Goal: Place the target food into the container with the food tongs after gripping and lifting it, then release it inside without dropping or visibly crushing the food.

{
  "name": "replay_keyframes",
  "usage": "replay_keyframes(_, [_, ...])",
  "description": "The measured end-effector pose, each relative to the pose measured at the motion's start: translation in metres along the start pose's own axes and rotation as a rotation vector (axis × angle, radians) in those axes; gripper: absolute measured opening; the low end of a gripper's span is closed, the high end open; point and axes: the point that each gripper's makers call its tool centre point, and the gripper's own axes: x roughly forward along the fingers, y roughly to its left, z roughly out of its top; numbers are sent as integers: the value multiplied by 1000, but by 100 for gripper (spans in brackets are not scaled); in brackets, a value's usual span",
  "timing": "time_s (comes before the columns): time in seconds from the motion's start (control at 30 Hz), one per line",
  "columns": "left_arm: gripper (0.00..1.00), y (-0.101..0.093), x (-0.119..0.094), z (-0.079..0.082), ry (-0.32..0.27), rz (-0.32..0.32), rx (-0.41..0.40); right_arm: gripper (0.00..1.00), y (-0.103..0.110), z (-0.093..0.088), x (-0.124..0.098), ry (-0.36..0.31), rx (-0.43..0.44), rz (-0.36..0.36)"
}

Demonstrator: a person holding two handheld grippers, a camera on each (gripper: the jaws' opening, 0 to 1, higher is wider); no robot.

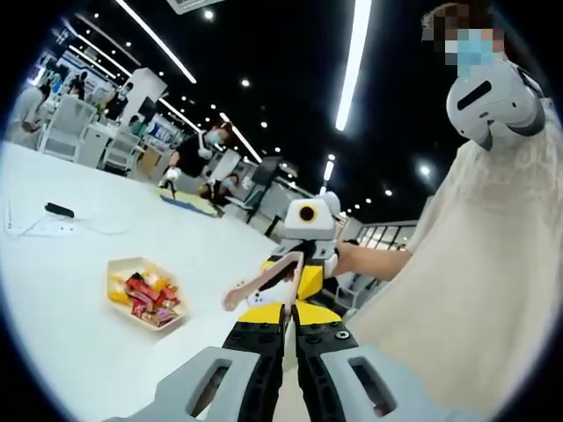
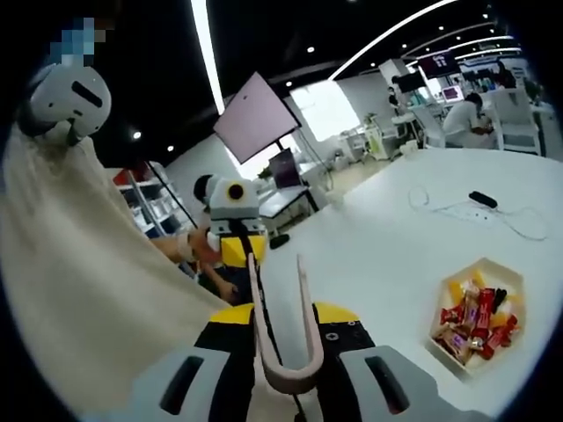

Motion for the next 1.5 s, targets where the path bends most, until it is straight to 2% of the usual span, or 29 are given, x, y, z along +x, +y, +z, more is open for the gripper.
replay_keyframes(0.5, [0,4,-4,1,-7,6,-20,20,-3,8,-15,-64,11,-30])
replay_keyframes(0.73, [0,2,-2,0,-3,-1,-16,20,-2,7,-17,-64,7,-31])
replay_keyframes(0.83, [0,2,-1,-2,6,-1,-13,20,-4,4,-17,-51,8,-39])
replay_keyframes(1.0, [0,5,3,-13,54,10,3,21,-12,-12,-16,10,4,-77])
replay_keyframes(1.23, [0,8,6,-18,77,19,7,21,-18,-24,-17,51,-4,-104])
replay_keyframes(1.5, [0,13,14,-31,132,64,45,20,-31,-52,-18,146,-28,-165])
